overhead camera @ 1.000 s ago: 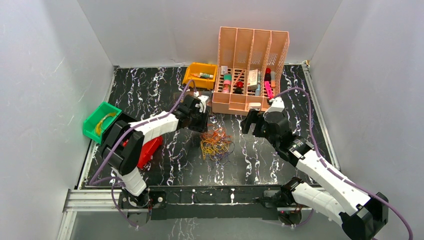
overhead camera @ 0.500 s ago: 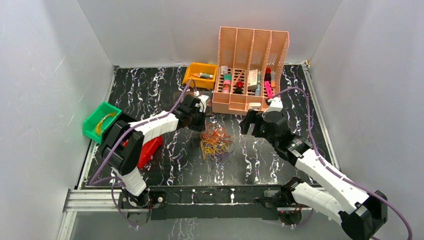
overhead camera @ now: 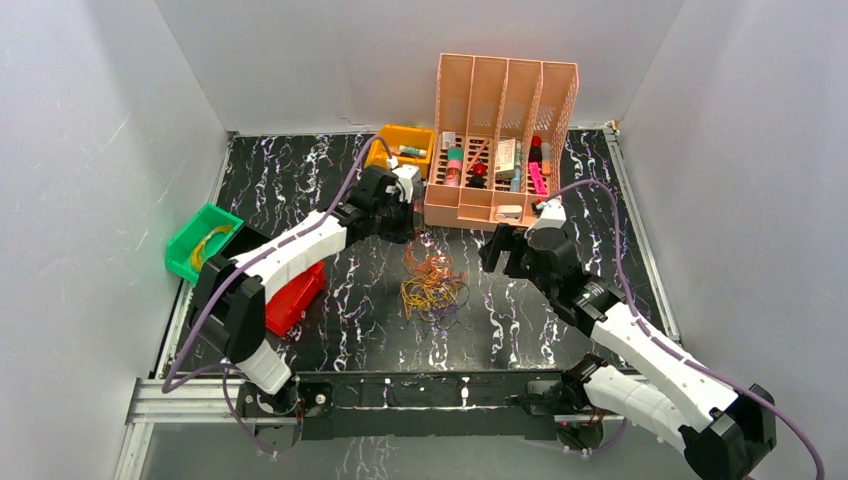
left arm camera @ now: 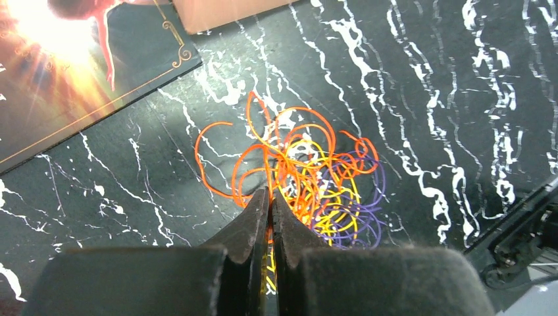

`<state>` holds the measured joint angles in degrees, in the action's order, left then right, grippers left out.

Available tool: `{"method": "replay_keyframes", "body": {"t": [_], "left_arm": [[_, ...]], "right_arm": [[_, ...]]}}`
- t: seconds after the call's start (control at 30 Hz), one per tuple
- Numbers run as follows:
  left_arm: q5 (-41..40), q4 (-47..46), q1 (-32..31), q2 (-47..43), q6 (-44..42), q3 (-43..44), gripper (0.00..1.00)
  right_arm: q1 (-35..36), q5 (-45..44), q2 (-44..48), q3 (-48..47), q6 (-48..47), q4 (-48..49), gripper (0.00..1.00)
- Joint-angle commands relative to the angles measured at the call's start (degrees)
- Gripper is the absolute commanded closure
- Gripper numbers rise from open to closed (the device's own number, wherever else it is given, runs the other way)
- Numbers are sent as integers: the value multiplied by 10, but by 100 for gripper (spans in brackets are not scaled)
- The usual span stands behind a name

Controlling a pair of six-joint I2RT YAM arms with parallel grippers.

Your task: Untangle the cables

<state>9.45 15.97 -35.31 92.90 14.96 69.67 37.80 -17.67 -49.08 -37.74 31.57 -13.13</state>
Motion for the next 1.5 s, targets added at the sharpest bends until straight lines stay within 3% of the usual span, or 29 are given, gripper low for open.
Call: {"method": "replay_keyframes", "body": {"t": [0.0, 0.37, 0.83, 1.3, 1.47], "left_arm": [[41, 29, 1, -57, -7, 31, 100], [61, 67, -5, -117, -4, 84, 100], [94, 79, -5, -161, 12, 142, 100], [113, 74, -5, -162, 24, 152, 100], [114, 70, -6, -169, 25, 161, 100]], "right_arm": [[2, 9, 28, 11, 3, 78, 2], [1, 157, 60, 89, -58, 304, 2], [1, 385, -60, 31, -181, 436, 2], [1, 406, -240, -10, -145, 610, 4], [1, 420, -308, -37, -135, 648, 12]]}}
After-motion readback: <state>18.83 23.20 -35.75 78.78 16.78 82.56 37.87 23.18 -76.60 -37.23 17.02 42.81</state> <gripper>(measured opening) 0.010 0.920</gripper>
